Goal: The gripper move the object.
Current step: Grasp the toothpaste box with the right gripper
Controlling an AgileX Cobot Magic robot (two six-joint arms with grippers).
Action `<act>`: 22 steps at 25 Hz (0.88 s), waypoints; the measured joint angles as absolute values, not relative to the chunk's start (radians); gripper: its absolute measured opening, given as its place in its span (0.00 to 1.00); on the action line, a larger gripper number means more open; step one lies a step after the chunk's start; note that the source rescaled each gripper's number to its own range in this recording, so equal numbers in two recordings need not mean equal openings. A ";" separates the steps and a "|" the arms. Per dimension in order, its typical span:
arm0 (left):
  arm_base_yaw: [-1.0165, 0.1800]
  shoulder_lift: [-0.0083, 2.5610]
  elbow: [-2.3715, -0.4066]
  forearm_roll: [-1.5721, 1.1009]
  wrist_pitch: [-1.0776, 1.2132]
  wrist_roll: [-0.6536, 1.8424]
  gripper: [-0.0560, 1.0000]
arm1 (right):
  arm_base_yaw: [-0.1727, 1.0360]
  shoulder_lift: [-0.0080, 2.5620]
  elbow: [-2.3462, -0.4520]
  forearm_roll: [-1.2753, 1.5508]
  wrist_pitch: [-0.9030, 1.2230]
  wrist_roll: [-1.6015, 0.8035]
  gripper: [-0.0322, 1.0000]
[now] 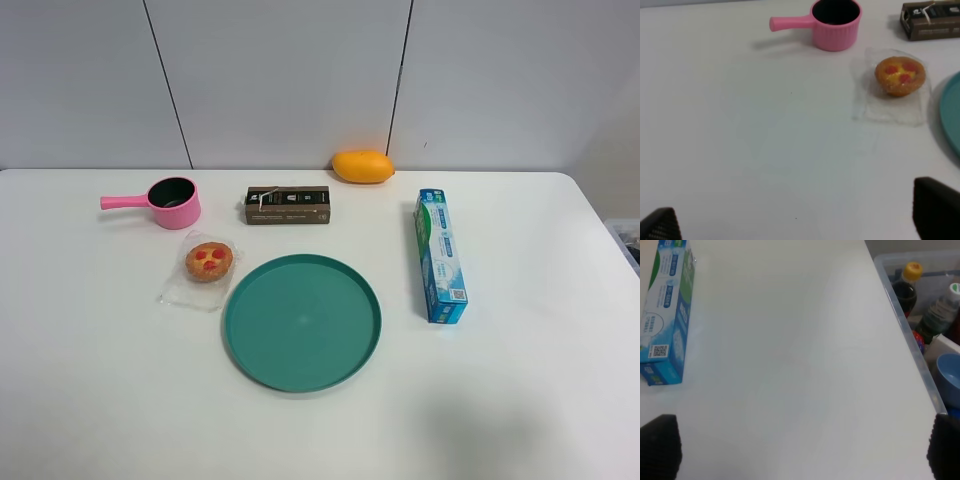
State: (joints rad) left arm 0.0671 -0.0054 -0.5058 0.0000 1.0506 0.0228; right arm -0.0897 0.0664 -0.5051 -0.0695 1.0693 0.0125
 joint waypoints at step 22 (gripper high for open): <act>0.067 -0.005 -0.506 0.000 1.051 0.023 1.00 | -0.090 0.066 -0.505 -0.069 1.069 0.013 1.00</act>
State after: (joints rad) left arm 0.0671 -0.0054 -0.5058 0.0000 1.0506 0.0228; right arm -0.0897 0.0664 -0.5051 -0.0691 1.0693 0.0125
